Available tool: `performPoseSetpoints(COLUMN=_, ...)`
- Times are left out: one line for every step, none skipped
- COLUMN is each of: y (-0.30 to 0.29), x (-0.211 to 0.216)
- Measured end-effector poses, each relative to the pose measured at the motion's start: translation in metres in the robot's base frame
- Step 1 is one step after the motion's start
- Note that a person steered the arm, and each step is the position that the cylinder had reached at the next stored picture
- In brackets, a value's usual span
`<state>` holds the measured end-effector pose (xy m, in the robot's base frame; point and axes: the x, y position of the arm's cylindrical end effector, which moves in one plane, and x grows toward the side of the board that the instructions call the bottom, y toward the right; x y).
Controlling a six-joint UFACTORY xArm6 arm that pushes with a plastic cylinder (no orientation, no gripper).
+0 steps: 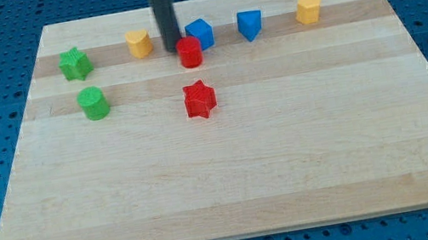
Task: Place the red star parallel to the left of the red circle
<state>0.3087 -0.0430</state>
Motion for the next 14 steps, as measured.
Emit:
performPoseSetpoints(y=0.029, x=0.033)
performPoseSetpoints(y=0.079, x=0.037)
performPoseSetpoints(y=0.188, x=0.019)
performPoseSetpoints(y=0.289, x=-0.024)
performPoseSetpoints(y=0.29, x=-0.059)
performPoseSetpoints(y=0.227, x=-0.058)
performPoseSetpoints(y=0.216, x=-0.033)
performPoseSetpoints(y=0.228, x=-0.011)
performPoseSetpoints(y=0.288, x=0.035)
performPoseSetpoints(y=0.23, x=0.093)
performPoseSetpoints(y=0.14, x=0.09)
performPoseSetpoints(y=0.109, x=0.054)
performPoseSetpoints(y=0.08, x=0.036)
performPoseSetpoints(y=0.027, x=0.068)
